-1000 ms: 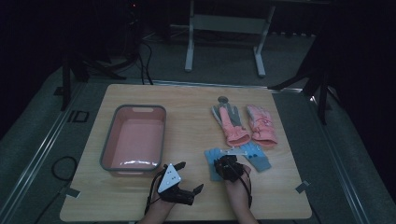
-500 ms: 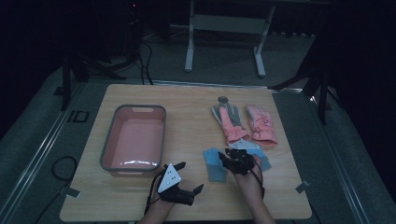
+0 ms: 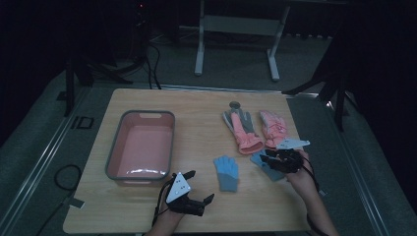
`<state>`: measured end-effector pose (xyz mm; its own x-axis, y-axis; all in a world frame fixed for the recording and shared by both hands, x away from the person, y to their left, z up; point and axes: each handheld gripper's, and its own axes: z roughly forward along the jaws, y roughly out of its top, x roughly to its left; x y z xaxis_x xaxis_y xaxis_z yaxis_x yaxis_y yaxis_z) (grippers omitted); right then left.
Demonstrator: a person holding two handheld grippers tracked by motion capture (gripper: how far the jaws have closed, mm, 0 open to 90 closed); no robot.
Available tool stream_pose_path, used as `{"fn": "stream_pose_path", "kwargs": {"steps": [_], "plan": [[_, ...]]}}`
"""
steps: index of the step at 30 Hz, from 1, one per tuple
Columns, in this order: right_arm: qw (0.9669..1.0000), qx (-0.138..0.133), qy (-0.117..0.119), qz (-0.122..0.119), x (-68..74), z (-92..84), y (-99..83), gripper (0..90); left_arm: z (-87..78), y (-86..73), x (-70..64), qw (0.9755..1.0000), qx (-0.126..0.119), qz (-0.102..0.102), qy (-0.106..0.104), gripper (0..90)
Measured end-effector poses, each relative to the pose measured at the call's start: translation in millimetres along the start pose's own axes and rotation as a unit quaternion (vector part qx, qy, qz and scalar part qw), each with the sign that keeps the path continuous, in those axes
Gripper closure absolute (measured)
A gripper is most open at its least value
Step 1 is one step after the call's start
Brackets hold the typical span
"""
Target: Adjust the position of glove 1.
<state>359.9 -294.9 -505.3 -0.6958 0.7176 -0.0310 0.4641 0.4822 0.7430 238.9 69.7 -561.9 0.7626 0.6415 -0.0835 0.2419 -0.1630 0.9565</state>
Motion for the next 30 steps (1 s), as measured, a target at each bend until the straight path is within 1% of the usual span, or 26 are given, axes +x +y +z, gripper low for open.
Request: {"fn": "stream_pose_path", "kwargs": {"steps": [4,5,6,8,10,12,13,14,15,16,17,18,19,20,21,22,23,24,25,26,27,28,29,30], "plan": [[0.9996,0.026,0.001,-0.007,-16.6,7.6,-12.9,62.3,-0.3,-0.1,0.0,1.0,-0.001,0.0,0.001,0.1],[0.9995,0.03,0.003,-0.003,-20.1,10.1,-15.8,62.2,-0.4,-0.1,0.2,1.0,-0.001,-0.001,0.002,0.1],[0.9995,0.033,0.004,-0.003,-23.1,12.7,-18.7,62.4,-0.5,-0.1,0.2,1.0,-0.001,-0.001,0.002,0.1],[0.9992,0.038,0.009,0.003,-28.1,18.3,-24.7,64.9,-0.5,-0.2,0.5,1.0,-0.002,-0.003,0.002,0.1],[0.9989,0.043,0.017,0.01,-31.5,24.3,-30.8,64.2,-0.6,-0.2,0.8,1.0,-0.003,-0.004,0.002,0.1],[0.999,0.035,0.021,0.018,-33.7,26.3,-34.0,64.0,-0.8,-0.3,0.9,1.0,-0.004,-0.005,0.002,0.1],[0.9992,0.036,0.016,0.013,-32.8,26.2,-34.2,64.6,-0.9,-0.4,0.8,1.0,-0.004,-0.005,0.002,0.1],[0.9993,0.035,0.008,0.008,-30.5,26.4,-34.3,67.2,-0.9,-0.4,0.8,1.0,-0.004,-0.005,0.002,0.1],[0.9994,0.034,0.006,0.007,-28.4,26.6,-34.4,72.9,-0.9,-0.4,0.9,1.0,-0.004,-0.005,0.002,0.1],[0.9994,0.034,0.004,0.007,-26.5,26.5,-34.5,80.9,-1.0,-0.4,0.9,1.0,-0.005,-0.005,0.002,0.1],[0.9993,0.034,-0.001,0.014,-25.2,26.6,-34.3,83.6,-1.1,-0.4,1.0,1.0,-0.005,-0.006,0.002,0.1],[0.9987,0.039,-0.01,0.031,-23.6,26.5,-32.9,85.2,-1.1,-0.4,1.2,1.0,-0.005,-0.006,0.002,0.1],[0.9975,0.045,-0.019,0.052,-20.7,26.0,-30.8,86.1,-1.1,-0.4,1.2,1.0,-0.005,-0.006,0.002,0.1],[0.9968,0.048,-0.031,0.056,-15.8,24.0,-28.2,86.4,-1.2,-0.4,1.2,1.0,-0.005,-0.006,0.002,0.1],[0.9959,0.044,-0.042,0.067,-9.8,20.1,-25.5,86.6,-1.2,-0.4,1.0,1.0,-0.005,-0.005,0.002,0.1],[0.9951,0.039,-0.041,0.081,-3.8,14.5,-22.7,86.6,-1.1,-0.4,0.9,1.0,-0.005,-0.005,0.002,0.1],[0.9938,0.035,-0.049,0.093,3.2,8.4,-19.6,86.6,-0.9,-0.4,0.7,1.0,-0.005,-0.005,0.003,0.1],[0.9917,0.027,-0.06,0.111,10.4,1.6,-17.1,86.7,-0.9,-0.4,0.7,1.0,-0.004,-0.004,0.002,0.1],[0.9903,0.02,-0.061,0.123,16.7,-4.6,-14.8,86.7,-0.9,-0.4,0.6,1.0,-0.005,-0.004,0.003,0.1],[0.9881,0.017,-0.073,0.134,23.0,-10.2,-12.7,86.7,-0.9,-0.4,0.5,1.0,-0.004,-0.004,0.003,0.1],[0.9856,0.009,-0.09,0.143,29.3,-15.5,-11.3,86.8,-0.9,-0.4,0.3,1.0,-0.004,-0.003,0.003,0.1],[0.983,0.007,-0.103,0.152,34.5,-20.3,-10.0,86.8,-1.0,-0.4,0.2,1.0,-0.004,-0.002,0.003,0.1],[0.9792,0.003,-0.112,0.169,38.4,-24.5,-10.0,86.8,-0.9,-0.4,0.1,1.0,-0.005,-0.002,0.003,0.1],[0.9746,-0.006,-0.119,0.189,42.1,-28.7,-10.5,86.8,-0.9,-0.4,0.1,1.0,-0.005,-0.002,0.003,0.1]]}}
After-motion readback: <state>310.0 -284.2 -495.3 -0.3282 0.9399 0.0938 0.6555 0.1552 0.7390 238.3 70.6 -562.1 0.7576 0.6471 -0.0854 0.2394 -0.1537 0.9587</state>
